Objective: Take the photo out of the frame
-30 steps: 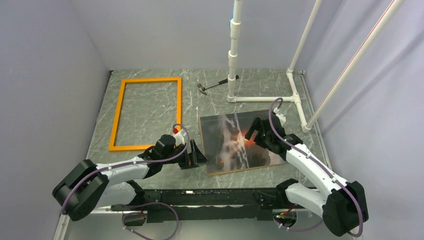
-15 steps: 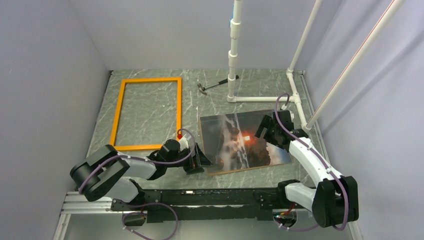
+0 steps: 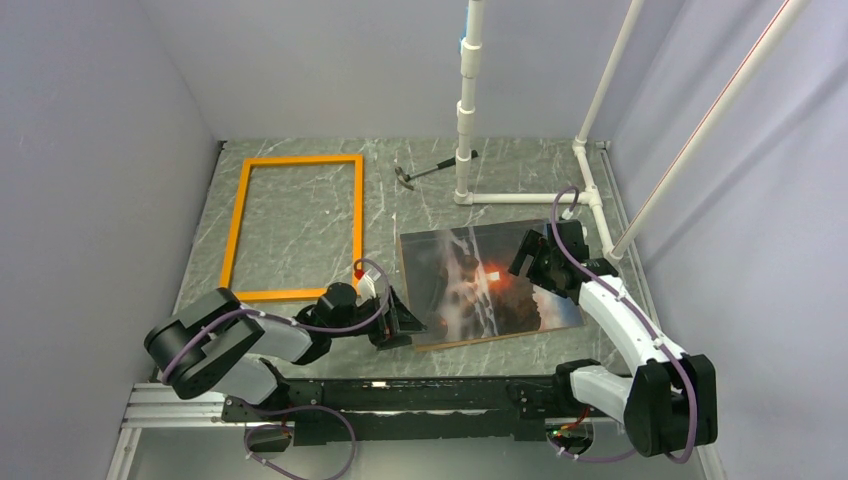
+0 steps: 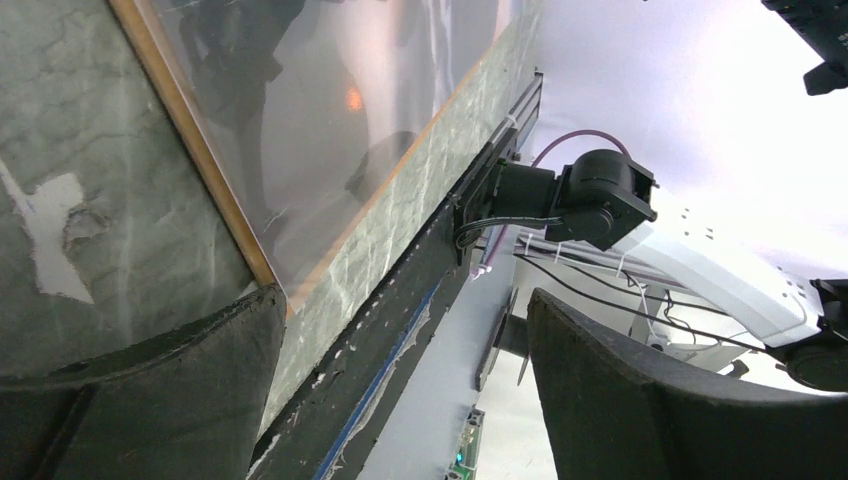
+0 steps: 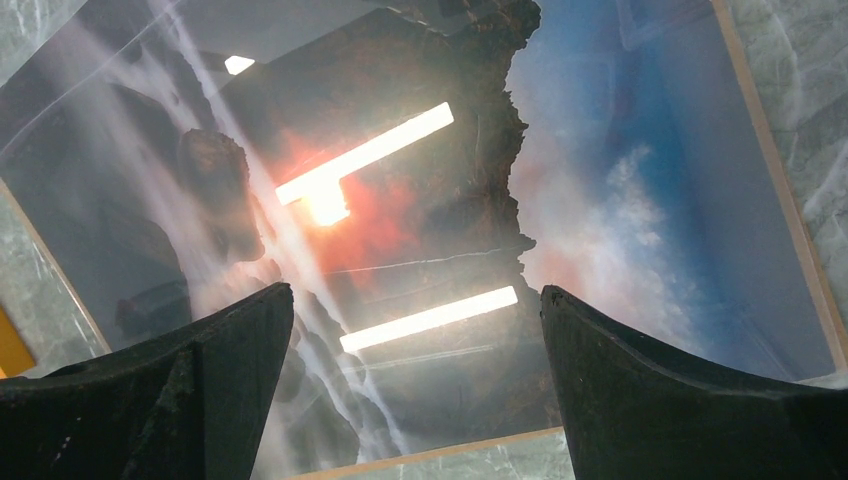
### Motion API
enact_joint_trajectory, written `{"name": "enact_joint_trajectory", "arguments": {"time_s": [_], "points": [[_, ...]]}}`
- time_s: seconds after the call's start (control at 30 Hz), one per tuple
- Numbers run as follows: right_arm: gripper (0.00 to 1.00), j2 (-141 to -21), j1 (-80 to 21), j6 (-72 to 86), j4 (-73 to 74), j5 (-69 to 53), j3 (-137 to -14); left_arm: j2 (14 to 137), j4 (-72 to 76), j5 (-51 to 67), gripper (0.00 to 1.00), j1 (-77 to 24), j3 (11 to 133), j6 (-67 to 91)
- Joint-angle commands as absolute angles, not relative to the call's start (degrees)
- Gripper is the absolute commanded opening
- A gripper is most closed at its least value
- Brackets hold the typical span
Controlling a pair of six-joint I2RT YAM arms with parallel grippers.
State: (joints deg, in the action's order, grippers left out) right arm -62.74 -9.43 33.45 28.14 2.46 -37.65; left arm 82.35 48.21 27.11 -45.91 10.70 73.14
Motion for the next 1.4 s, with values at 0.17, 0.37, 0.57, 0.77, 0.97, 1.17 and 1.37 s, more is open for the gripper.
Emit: {"name": "enact_joint_trajectory", "arguments": {"time_s": [0.17,0.37,0.57,0.77,0.97,1.17,1.37], "points": [[0.94,-61.1,-9.1,33.7,27.3,1.1,-39.5,77.5,49.2,26.9,0.91,-46.3,11.8,72.9],[0.93,-60.8,-9.1,33.9,27.2,0.6,-39.5,77.2,45.0,27.7,0.92,-46.4,15.2,71.0],[0.94,-59.0,-9.1,31.6,28.2,1.0,-40.0,82.1,48.1,28.7,0.92,-46.8,16.9,72.2],[0.94,-57.9,-9.2,29.2,28.6,0.4,-39.7,79.8,31.9,27.2,0.98,-47.8,21.7,65.3],[0.94,-58.3,-11.7,30.2,26.3,-2.8,-38.7,75.8,7.3,24.1,1.0,-48.0,29.6,52.6],[0.94,-60.8,-21.0,34.2,23.6,-0.5,-39.2,67.7,6.2,19.4,0.99,-47.6,25.6,52.0],[0.86,-65.5,-25.4,37.3,18.9,-2.1,-38.4,69.6,13.2,21.1,0.96,-47.5,24.7,54.9]]}}
